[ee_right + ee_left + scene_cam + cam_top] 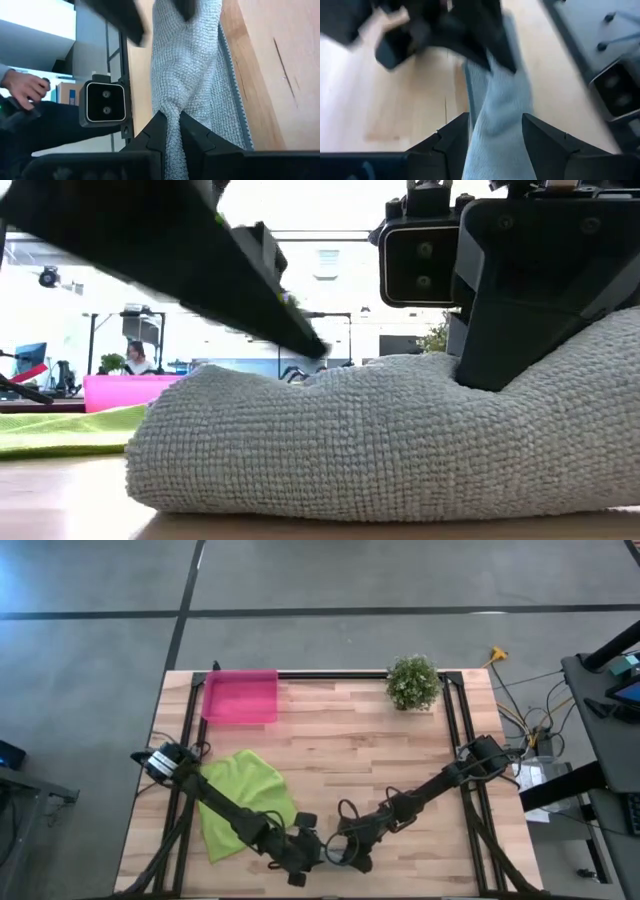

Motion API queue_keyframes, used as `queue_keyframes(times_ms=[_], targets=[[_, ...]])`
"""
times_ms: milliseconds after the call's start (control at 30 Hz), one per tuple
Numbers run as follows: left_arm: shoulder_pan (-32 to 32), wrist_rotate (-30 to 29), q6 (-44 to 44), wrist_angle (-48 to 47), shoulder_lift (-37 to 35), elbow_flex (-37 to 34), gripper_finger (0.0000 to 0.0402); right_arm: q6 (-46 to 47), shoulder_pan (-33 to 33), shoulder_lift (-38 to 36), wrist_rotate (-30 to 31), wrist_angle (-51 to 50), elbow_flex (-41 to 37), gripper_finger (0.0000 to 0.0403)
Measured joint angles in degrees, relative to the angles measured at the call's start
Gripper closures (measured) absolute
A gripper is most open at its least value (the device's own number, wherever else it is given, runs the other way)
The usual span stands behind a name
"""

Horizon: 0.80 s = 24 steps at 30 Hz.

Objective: Roll microfiber towels into tight, uniform cylinder then place into a basket
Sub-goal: Roll the blue microfiber cloth

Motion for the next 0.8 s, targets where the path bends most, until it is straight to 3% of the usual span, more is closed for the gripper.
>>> queue_keyframes(times_ms=[233,367,467,800], targets=[[1.35,0.54,-2.14,4.23,-4.37,-0.35,0.0235,-1.34,0.07,0.0,-0.04,-0.12,-0.02,0.0374],[5.07,17.16,-14.81,4.85,-0.36,-0.28,0.0235,-1.83,0.07,0.0,-0.04,-0.32,-0.02,0.0374],[6.86,25.23,-19.87,5.31,3.4,-0.55,0.0235,-1.79,0.19,0.0,0.02,-0.34,-0.02,0.0374],[8.83,25.0,-20.53,4.11,2.25,-0.07,0.0235,-1.77,0.76,0.0,0.63,-0.23,-0.02,0.0374]])
